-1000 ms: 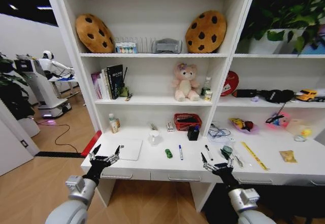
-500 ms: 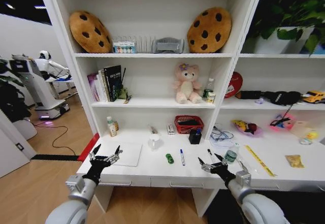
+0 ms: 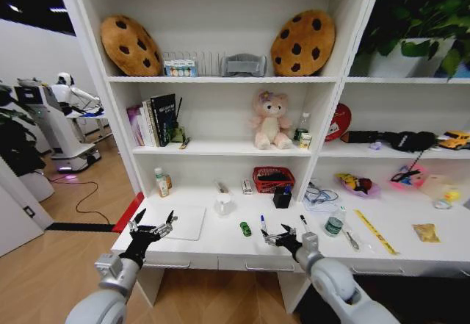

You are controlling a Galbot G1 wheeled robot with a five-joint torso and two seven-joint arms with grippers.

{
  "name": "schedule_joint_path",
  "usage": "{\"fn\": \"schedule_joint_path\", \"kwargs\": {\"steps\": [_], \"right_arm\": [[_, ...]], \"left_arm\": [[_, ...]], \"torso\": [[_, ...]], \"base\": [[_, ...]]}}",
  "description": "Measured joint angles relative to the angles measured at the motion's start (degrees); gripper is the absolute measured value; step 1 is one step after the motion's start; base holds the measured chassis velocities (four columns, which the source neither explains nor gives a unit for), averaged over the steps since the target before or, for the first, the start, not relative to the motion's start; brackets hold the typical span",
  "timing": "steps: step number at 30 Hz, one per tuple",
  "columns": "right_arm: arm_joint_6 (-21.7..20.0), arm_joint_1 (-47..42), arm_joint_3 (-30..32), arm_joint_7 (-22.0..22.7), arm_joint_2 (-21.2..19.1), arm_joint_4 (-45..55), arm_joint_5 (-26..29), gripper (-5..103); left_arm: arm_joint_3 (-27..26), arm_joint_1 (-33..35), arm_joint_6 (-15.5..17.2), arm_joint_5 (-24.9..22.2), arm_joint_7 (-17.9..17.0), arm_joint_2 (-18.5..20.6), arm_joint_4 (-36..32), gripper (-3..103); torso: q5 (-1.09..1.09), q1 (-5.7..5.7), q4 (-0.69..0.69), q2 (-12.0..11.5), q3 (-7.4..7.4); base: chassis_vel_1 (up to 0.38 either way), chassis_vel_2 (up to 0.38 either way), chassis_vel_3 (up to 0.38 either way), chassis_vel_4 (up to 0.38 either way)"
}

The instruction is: Organize the objects on the table.

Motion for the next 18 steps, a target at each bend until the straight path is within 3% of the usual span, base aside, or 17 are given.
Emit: {"fn": "schedule_joint_path", "kwargs": {"steps": [9, 14, 18], "right_arm": [[-0.19, 8.88, -6.93, 2.65, 2.09, -5.57, 0.10, 100], [-1.36, 10.49, -9.25, 6.54, 4.45, -6.67, 2.72, 103], [-2.17, 11.05, -10.22, 8.82, 6.35, -7.58, 3.59, 93]], "left_arm": [[0.00, 0.00, 0.00, 0.00, 0.00, 0.00, 0.00, 100], [0.00, 0.00, 0.00, 0.00, 0.00, 0.00, 0.00, 100], [0.00, 0.00, 0.00, 0.00, 0.00, 0.00, 0.00, 100]], "torso": [[-0.02, 0.00, 0.00, 0.00, 0.00], [-0.01, 0.00, 0.00, 0.00, 0.00], [-0.01, 0.00, 0.00, 0.00, 0.00]], "base": [[0.000, 0.000, 0.000, 0.000], [0.000, 0.000, 0.000, 0.000], [0.000, 0.000, 0.000, 0.000]]}}
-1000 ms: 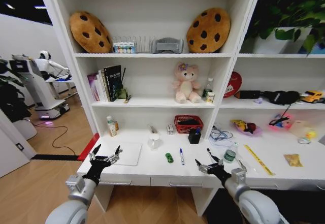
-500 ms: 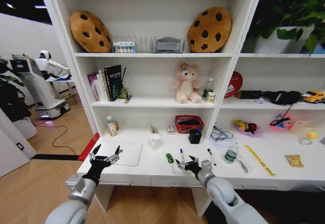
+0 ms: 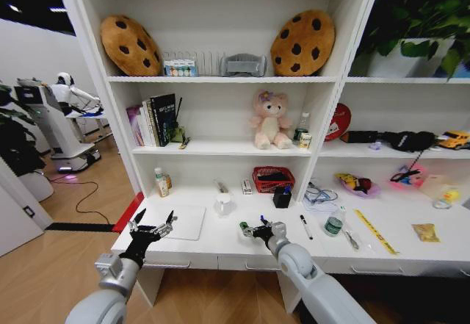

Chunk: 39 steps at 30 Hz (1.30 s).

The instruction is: Organize the objects on the table.

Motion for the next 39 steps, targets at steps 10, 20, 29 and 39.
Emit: {"fn": "schedule_joint_path", "kwargs": {"steps": [10, 20, 29, 39], "right_arm": [[-0.79, 1.08, -0.11, 1.12, 0.12, -2.10, 0.00, 77], [-1.23, 1.47, -0.42, 1.30, -0.55, -3.26, 1.00, 73], [-1.65, 1.22, -0.55, 2.20, -0.17, -3.22, 1.94, 58], [-1.46, 0.34, -0.28, 1.79, -0.46, -3.07, 0.97, 40]], "left_arm": [[0.00, 0.00, 0.00, 0.00, 0.00, 0.00, 0.00, 100], [0.00, 0.00, 0.00, 0.00, 0.00, 0.00, 0.00, 100], [0.00, 0.00, 0.00, 0.00, 0.00, 0.00, 0.00, 100], [0.00, 0.00, 0.00, 0.00, 0.00, 0.00, 0.00, 100]], "torso": [[-0.01, 0.00, 0.00, 0.00, 0.00], [0.00, 0.00, 0.00, 0.00, 0.00], [0.00, 0.00, 0.00, 0.00, -0.01], [0.00, 0.00, 0.01, 0.00, -0.01]], "base": [[0.000, 0.000, 0.000, 0.000], [0.000, 0.000, 0.000, 0.000], [0.000, 0.000, 0.000, 0.000], [0.000, 0.000, 0.000, 0.000]]}}
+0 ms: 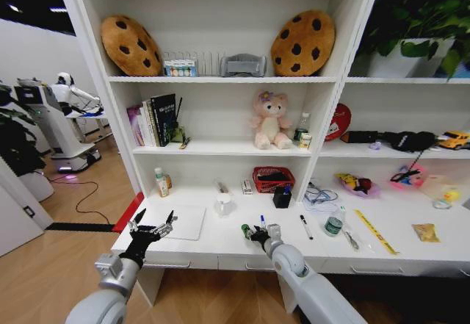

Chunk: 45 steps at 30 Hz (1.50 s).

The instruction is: Organize the objects on the table.

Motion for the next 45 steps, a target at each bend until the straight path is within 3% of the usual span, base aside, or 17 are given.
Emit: {"fn": "schedule_joint_path", "kwargs": {"steps": [4, 9, 13, 14, 16, 18, 22, 24, 27, 31, 35, 41, 45], "right_arm": [[0.10, -0.48, 0.56, -0.64, -0.59, 0.23, -0.41, 39], [0.36, -0.49, 0.82, -1.31, -0.71, 0.03, -0.37, 51], [0.47, -0.55, 0.92, -1.89, -0.84, 0.08, -0.37, 41], [0.50, -0.61, 1.00, -2.26, -1.01, 0.30, -0.45, 33], [0.54, -0.68, 1.00, -2.38, -1.16, 0.64, -0.51, 37], [0.72, -1.06, 1.00, -2.57, -1.56, 1.63, -0.81, 54], [1.22, -1.53, 1.12, -2.92, -1.71, 1.97, -1.79, 59], [1.37, -2.50, 1.46, -3.03, -2.04, 3.02, -2.31, 76], [1.34, -3.26, 1.73, -2.99, -2.27, 3.81, -2.33, 82], [1.30, -3.99, 2.49, -3.60, -2.43, 3.43, -2.56, 97], [1.46, -3.71, 2.97, -4.88, -2.53, 2.65, -2.86, 99], [4.81, -0.96, 3.24, -11.96, -3.72, 0.42, -5.40, 100], [5.96, 0.41, 2.98, -13.90, -3.73, -1.23, -5.94, 100]], "left_arm": [[0.00, 0.00, 0.00, 0.00, 0.00, 0.00, 0.00, 100], [0.00, 0.00, 0.00, 0.00, 0.00, 0.00, 0.00, 100], [0.00, 0.00, 0.00, 0.00, 0.00, 0.00, 0.00, 100], [0.00, 0.00, 0.00, 0.00, 0.00, 0.00, 0.00, 100], [0.00, 0.00, 0.00, 0.00, 0.00, 0.00, 0.00, 100], [0.00, 0.00, 0.00, 0.00, 0.00, 0.00, 0.00, 100], [0.00, 0.00, 0.00, 0.00, 0.00, 0.00, 0.00, 100], [0.00, 0.00, 0.00, 0.00, 0.00, 0.00, 0.00, 100], [0.00, 0.00, 0.00, 0.00, 0.00, 0.00, 0.00, 100], [0.00, 0.00, 0.00, 0.00, 0.00, 0.00, 0.00, 100], [0.00, 0.00, 0.00, 0.00, 0.00, 0.00, 0.00, 100], [0.00, 0.00, 0.00, 0.00, 0.00, 0.00, 0.00, 100], [0.00, 0.00, 0.00, 0.00, 0.00, 0.00, 0.00, 100]], "torso": [[-0.01, 0.00, -0.02, 0.00, 0.00], [0.00, 0.00, -0.01, 0.00, 0.00], [0.00, 0.00, -0.01, 0.00, 0.00], [0.00, 0.00, -0.01, 0.00, 0.00], [0.00, 0.00, -0.01, 0.00, 0.00], [0.00, 0.00, -0.01, 0.00, 0.00], [0.00, 0.00, -0.01, 0.00, 0.00], [0.00, 0.00, -0.01, 0.00, 0.00], [0.00, 0.00, -0.01, 0.00, 0.00], [0.00, 0.00, -0.01, 0.00, 0.00], [0.00, 0.00, -0.01, 0.00, 0.01], [0.00, 0.00, -0.01, 0.00, 0.00], [0.00, 0.00, -0.01, 0.00, 0.00]], "base": [[0.000, 0.000, 0.000, 0.000], [0.000, 0.000, 0.000, 0.000], [0.000, 0.000, 0.000, 0.000], [0.000, 0.000, 0.000, 0.000], [0.000, 0.000, 0.000, 0.000], [0.000, 0.000, 0.000, 0.000], [0.000, 0.000, 0.000, 0.000], [0.000, 0.000, 0.000, 0.000], [0.000, 0.000, 0.000, 0.000], [0.000, 0.000, 0.000, 0.000], [0.000, 0.000, 0.000, 0.000], [0.000, 0.000, 0.000, 0.000], [0.000, 0.000, 0.000, 0.000]]}}
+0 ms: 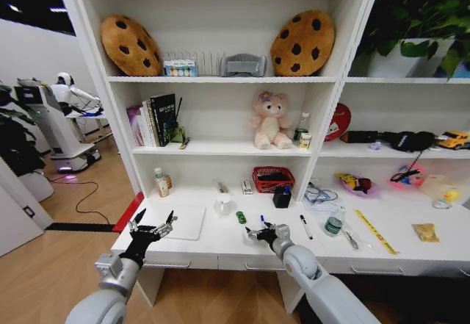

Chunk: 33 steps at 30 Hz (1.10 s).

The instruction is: Organize the objects on the table.

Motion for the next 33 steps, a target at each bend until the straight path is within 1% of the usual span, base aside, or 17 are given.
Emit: {"fn": "schedule_joint_path", "kwargs": {"steps": [9, 10, 11, 12, 13, 15, 16, 17, 19, 24, 33], "right_arm": [[1.66, 4.30, -1.55, -3.80, 0.40, -5.75, -1.84, 100], [2.09, 5.10, -1.65, -5.19, 0.41, -6.89, -2.58, 100], [2.89, 6.54, -1.72, -8.00, 0.41, -8.90, -3.84, 100], [3.16, 7.21, -1.79, -9.30, 0.41, -9.82, -4.29, 100], [3.16, 7.21, -1.79, -9.30, 0.41, -9.82, -4.29, 100], [4.02, 8.56, -1.92, -12.31, 0.36, -11.83, -5.68, 100], [4.34, 8.85, -1.96, -12.97, 0.34, -12.29, -6.05, 100], [4.34, 8.85, -1.96, -12.97, 0.34, -12.29, -6.05, 100], [5.17, 9.79, -2.40, -14.49, 0.33, -13.78, -6.61, 100], [5.52, 11.12, -3.47, -16.23, 0.87, -15.19, -5.63, 100], [5.75, 13.89, -5.27, -17.02, 2.84, -17.39, -4.53, 100]], "left_arm": [[0.00, 0.00, 0.00, 0.00, 0.00, 0.00, 0.00, 100], [0.00, 0.00, 0.00, 0.00, 0.00, 0.00, 0.00, 100], [0.00, 0.00, 0.00, 0.00, 0.00, 0.00, 0.00, 100], [0.00, 0.00, 0.00, 0.00, 0.00, 0.00, 0.01, 100], [0.00, 0.00, 0.00, 0.00, 0.00, 0.00, 0.01, 100], [0.00, 0.00, 0.00, 0.00, 0.00, 0.00, 0.00, 100], [0.00, 0.00, 0.00, 0.00, 0.00, 0.00, 0.00, 100], [0.00, 0.00, 0.00, 0.00, 0.00, 0.00, 0.00, 100], [0.00, 0.00, 0.00, 0.00, 0.00, 0.00, 0.00, 100], [0.00, 0.00, 0.00, 0.00, 0.00, 0.00, 0.00, 100], [0.00, 0.00, 0.00, 0.00, 0.00, 0.00, 0.00, 100]], "torso": [[0.00, 0.00, 0.00, 0.00, 0.00], [0.00, 0.00, 0.00, 0.00, 0.00], [0.00, 0.00, 0.00, 0.00, 0.00], [0.00, 0.00, 0.00, 0.00, 0.00], [0.00, 0.00, 0.00, 0.00, 0.00], [0.00, 0.00, 0.00, 0.00, 0.00], [0.00, 0.00, 0.00, 0.00, 0.00], [0.00, 0.00, 0.00, 0.00, 0.00], [0.00, 0.00, 0.00, 0.00, 0.00], [-0.01, 0.00, 0.00, 0.00, 0.00], [0.00, 0.00, 0.00, 0.00, 0.00]], "base": [[0.000, 0.000, 0.000, 0.000], [0.000, 0.000, 0.000, 0.000], [0.000, 0.000, 0.000, 0.000], [0.000, 0.000, 0.000, 0.000], [0.000, 0.000, 0.000, 0.000], [0.000, 0.000, 0.000, 0.000], [0.000, 0.000, 0.000, 0.000], [0.000, 0.000, 0.000, 0.000], [0.000, 0.000, 0.000, 0.000], [0.000, 0.000, 0.000, 0.000], [0.000, 0.000, 0.000, 0.000]]}}
